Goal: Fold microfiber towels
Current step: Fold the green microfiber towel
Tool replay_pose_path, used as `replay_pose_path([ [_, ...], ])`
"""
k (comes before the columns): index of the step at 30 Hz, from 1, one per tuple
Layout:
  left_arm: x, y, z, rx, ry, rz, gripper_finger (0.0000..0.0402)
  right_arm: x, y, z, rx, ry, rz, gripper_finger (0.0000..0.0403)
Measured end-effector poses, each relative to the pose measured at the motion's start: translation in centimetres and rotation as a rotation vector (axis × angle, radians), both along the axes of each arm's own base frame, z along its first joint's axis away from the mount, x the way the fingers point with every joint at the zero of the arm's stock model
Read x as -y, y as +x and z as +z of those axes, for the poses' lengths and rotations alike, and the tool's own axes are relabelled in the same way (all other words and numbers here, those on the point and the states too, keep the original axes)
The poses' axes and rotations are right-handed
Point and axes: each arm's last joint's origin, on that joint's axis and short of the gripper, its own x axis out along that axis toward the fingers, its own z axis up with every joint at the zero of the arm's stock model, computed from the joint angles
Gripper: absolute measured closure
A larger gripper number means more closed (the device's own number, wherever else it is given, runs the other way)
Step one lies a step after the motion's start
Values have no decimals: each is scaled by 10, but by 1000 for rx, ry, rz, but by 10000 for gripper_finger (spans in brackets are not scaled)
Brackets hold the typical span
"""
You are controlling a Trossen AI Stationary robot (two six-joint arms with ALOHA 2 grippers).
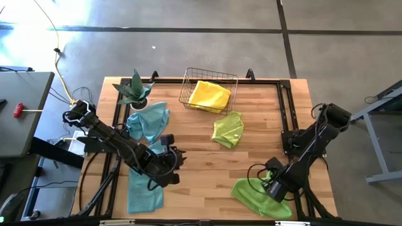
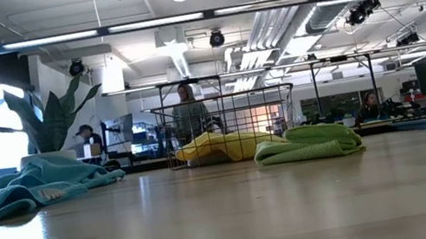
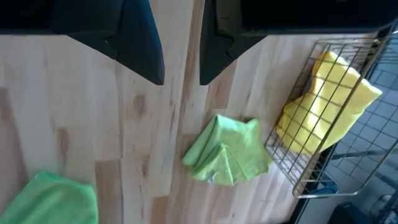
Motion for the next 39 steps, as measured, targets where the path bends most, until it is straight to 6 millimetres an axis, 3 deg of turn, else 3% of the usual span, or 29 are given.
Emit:
replay_pose_path([
  [3,-2,5,3,45,-21,11,312,-3,8,12,58,5,38,402],
  [8,-5,18,3,58,7,-70,312,-12,24,45,308,-60,154,402],
  [13,0,43,-3,120,-10,-226,312,-19,37,81,541,-129,279,403],
  [21,6,92,-28,282,37,-423,312,-27,46,117,702,-189,510,403],
  [27,5,117,-50,421,33,-400,312,-21,55,123,753,-261,488,403],
  [32,8,126,-50,553,66,-400,312,-10,66,122,734,-293,459,403],
  [39,2,128,-47,584,104,-320,311,11,86,123,722,-369,469,403],
])
